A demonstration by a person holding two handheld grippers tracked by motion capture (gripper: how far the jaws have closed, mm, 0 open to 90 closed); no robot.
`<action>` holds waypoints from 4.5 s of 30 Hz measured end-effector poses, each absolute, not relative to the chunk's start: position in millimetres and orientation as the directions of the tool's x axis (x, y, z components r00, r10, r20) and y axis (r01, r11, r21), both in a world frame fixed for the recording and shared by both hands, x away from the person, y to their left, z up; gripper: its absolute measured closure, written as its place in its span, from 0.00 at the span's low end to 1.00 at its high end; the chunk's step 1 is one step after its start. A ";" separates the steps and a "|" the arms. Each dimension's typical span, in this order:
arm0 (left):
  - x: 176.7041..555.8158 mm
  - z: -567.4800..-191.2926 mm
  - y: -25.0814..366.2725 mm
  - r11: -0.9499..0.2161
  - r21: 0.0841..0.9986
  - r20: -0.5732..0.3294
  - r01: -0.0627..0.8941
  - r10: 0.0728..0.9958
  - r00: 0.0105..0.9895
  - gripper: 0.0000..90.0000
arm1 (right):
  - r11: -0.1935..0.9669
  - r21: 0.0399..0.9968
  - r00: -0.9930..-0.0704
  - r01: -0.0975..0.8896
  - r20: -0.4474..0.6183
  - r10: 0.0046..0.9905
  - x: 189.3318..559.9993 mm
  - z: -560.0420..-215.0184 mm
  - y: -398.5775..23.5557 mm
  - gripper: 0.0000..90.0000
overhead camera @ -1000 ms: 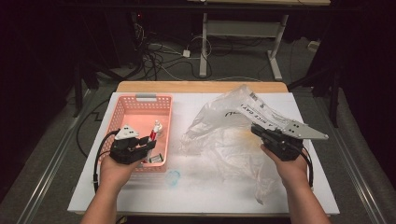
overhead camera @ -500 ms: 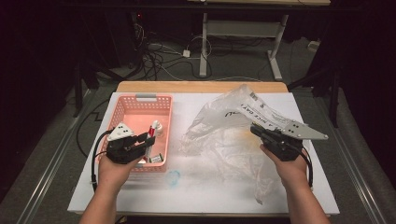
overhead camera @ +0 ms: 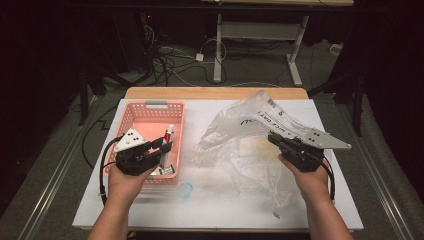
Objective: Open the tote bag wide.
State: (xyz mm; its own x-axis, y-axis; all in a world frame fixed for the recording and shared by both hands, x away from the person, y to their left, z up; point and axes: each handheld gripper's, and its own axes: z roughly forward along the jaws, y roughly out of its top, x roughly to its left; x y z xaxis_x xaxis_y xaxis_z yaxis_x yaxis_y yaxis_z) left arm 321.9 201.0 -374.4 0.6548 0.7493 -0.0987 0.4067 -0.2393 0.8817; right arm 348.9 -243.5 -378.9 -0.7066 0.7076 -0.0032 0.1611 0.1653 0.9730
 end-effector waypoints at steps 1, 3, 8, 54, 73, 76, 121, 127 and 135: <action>321.0 -373.4 199.5 -0.240 0.883 -0.098 0.403 0.746 0.658 0.75 | 0.165 0.973 -0.707 0.161 -0.003 0.707 348.9 -378.8 -243.4 1.00; 319.2 -371.6 196.0 -0.238 0.887 -0.101 0.396 0.736 0.669 0.75 | 0.164 0.973 -0.707 0.162 -0.002 0.707 348.8 -378.7 -243.3 1.00; 313.9 -368.0 183.6 -0.250 0.893 -0.094 0.374 0.710 0.698 0.75 | 0.162 0.973 -0.708 0.163 0.001 0.706 348.7 -378.2 -243.4 1.00; 301.4 -394.4 78.5 -0.384 0.867 -0.065 0.317 0.543 0.837 0.75 | 0.174 0.975 -0.707 0.140 -0.024 0.707 346.4 -372.8 -232.3 1.00; 335.0 -406.9 29.6 -0.396 0.862 -0.054 0.317 0.551 0.833 0.75 | 0.179 0.974 -0.717 0.136 -0.028 0.697 349.9 -373.6 -230.1 1.00; 338.5 -409.1 24.3 -0.397 0.861 -0.052 0.318 0.554 0.831 0.75 | 0.179 0.974 -0.717 0.139 -0.026 0.696 350.6 -374.3 -230.5 1.00; 382.6 -440.0 -36.7 -0.472 0.808 -0.010 0.354 0.589 0.808 0.75 | 0.128 0.985 -0.713 0.119 -0.005 0.701 351.8 -367.1 -239.9 1.00; 390.4 -443.0 -36.4 -0.468 0.805 -0.010 0.364 0.603 0.797 0.74 | 0.121 0.984 -0.707 0.130 0.006 0.707 354.8 -368.1 -240.1 1.00; 400.9 -455.7 -46.0 -0.471 0.795 -0.018 0.382 0.611 0.791 0.74 | 0.134 0.982 -0.711 0.129 -0.002 0.703 356.7 -369.1 -238.1 1.00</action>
